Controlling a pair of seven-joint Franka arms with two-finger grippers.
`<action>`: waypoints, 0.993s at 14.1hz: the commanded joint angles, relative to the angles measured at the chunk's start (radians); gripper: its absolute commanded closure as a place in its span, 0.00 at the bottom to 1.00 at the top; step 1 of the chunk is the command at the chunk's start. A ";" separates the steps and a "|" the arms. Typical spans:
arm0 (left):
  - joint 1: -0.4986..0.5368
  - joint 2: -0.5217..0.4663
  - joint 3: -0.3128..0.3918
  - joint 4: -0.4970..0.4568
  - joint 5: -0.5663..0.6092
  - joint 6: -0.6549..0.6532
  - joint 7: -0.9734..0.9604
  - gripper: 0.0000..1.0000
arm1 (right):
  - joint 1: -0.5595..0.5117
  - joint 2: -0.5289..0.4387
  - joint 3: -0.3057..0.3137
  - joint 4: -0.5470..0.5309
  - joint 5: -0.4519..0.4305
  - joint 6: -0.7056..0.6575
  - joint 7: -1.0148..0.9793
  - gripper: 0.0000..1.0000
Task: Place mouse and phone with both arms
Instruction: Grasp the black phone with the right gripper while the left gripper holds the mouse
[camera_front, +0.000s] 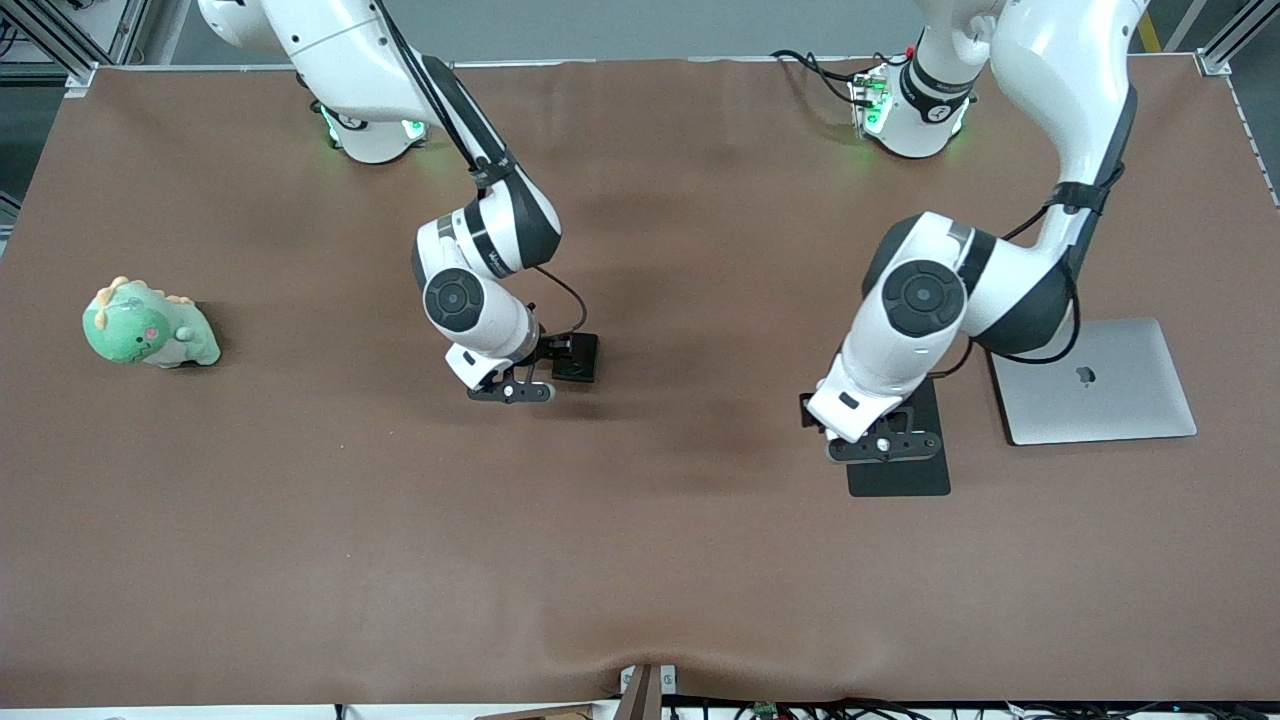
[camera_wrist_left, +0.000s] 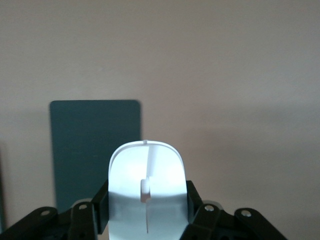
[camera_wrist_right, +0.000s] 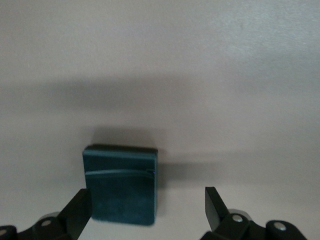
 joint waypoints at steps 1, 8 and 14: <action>0.086 -0.055 -0.009 -0.114 -0.007 0.011 0.160 0.82 | 0.036 0.055 -0.010 0.029 0.020 0.055 0.071 0.00; 0.180 0.080 -0.003 -0.120 0.001 0.187 0.265 0.75 | 0.052 0.086 -0.008 0.051 0.026 0.068 0.122 0.00; 0.173 0.147 0.005 -0.117 0.007 0.218 0.221 0.74 | 0.066 0.103 -0.004 0.052 0.029 0.069 0.134 0.00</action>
